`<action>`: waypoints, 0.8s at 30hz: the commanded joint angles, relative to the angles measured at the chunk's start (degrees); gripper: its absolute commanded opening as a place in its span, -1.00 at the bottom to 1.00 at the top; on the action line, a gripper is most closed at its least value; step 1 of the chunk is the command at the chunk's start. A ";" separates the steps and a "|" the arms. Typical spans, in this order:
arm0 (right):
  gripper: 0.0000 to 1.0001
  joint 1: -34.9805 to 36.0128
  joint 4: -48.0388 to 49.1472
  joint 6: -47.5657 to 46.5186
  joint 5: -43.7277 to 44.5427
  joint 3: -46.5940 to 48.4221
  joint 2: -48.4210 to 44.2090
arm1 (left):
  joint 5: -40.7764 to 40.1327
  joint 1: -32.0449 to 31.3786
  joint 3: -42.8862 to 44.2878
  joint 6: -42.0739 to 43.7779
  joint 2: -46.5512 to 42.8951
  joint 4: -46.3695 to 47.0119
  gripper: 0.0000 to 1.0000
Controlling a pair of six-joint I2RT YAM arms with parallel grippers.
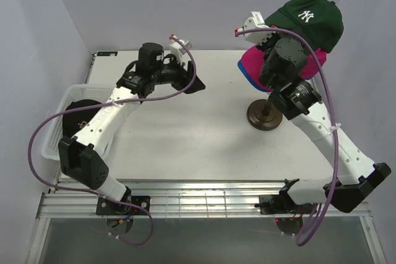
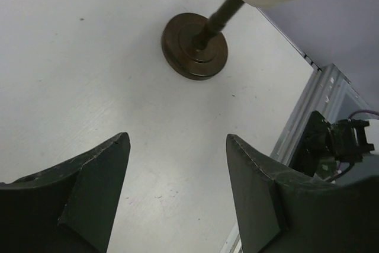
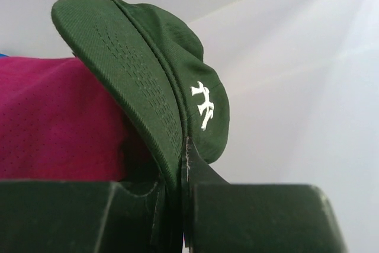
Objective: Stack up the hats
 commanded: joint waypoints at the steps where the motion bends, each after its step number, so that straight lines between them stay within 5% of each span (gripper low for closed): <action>1: -0.85 2.32 11.03 -8.14 8.07 -2.48 -0.82 | 3.66 -4.46 3.03 -0.78 1.16 1.59 0.53; 13: -0.85 10.05 18.69 -15.89 16.62 -5.74 -0.38 | 3.93 -11.15 11.64 -4.29 10.75 3.53 0.53; 24: -0.85 15.42 13.79 -9.85 20.31 -11.89 -1.00 | 4.28 -12.29 21.49 -6.93 16.82 2.38 0.53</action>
